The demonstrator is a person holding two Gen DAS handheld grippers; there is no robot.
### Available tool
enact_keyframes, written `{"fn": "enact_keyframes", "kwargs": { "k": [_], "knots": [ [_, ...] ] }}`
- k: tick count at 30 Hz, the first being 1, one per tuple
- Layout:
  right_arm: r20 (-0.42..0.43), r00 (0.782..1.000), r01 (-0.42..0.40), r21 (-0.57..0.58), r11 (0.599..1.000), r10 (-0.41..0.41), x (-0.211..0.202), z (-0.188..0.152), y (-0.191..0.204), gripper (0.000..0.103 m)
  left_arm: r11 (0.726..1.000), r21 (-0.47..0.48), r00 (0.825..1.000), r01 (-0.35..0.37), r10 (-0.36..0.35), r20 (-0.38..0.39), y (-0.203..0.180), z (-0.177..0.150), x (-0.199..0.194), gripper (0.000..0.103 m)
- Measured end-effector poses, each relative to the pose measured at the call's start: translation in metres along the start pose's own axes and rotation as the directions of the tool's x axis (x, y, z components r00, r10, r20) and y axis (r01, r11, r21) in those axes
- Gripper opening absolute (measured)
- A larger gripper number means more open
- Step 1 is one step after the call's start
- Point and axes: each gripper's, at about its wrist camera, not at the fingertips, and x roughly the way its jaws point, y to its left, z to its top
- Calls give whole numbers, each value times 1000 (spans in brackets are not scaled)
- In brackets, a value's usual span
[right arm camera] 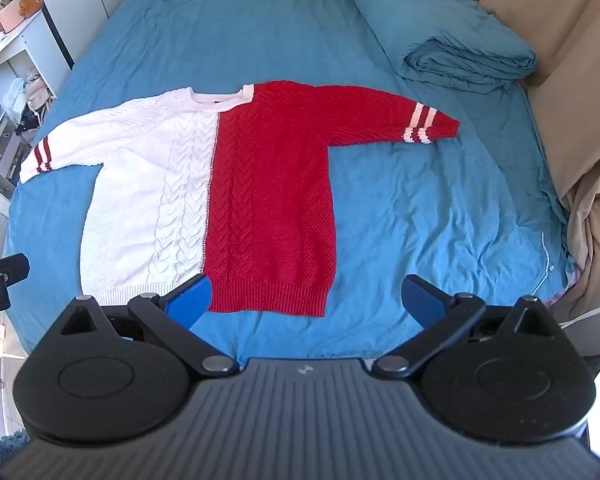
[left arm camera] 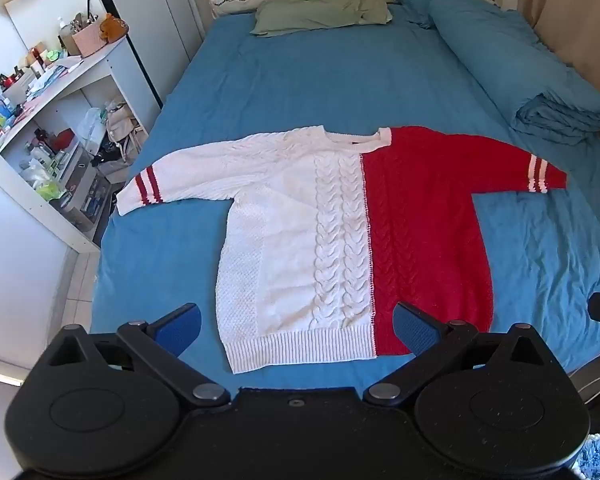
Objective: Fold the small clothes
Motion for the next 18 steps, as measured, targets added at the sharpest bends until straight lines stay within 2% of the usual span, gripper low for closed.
{"fn": "enact_keyframes", "kwargs": {
  "k": [8,9,18],
  "knots": [
    [-4,1000,-1,-1,1000,1,0,0,1,103,999,-46,1000,17,-17,-3,9,-1,-1,103],
    [-4,1000,-1,0,1000,1,-1,0,1,103,1000,-18,1000,17,-17,3,7,3,-5,103],
    [-3,1000,0,-2,1000,0,-3,1,1,103,1000,-11,1000,16,-16,11,1,3,-4,103]
  ]
}}
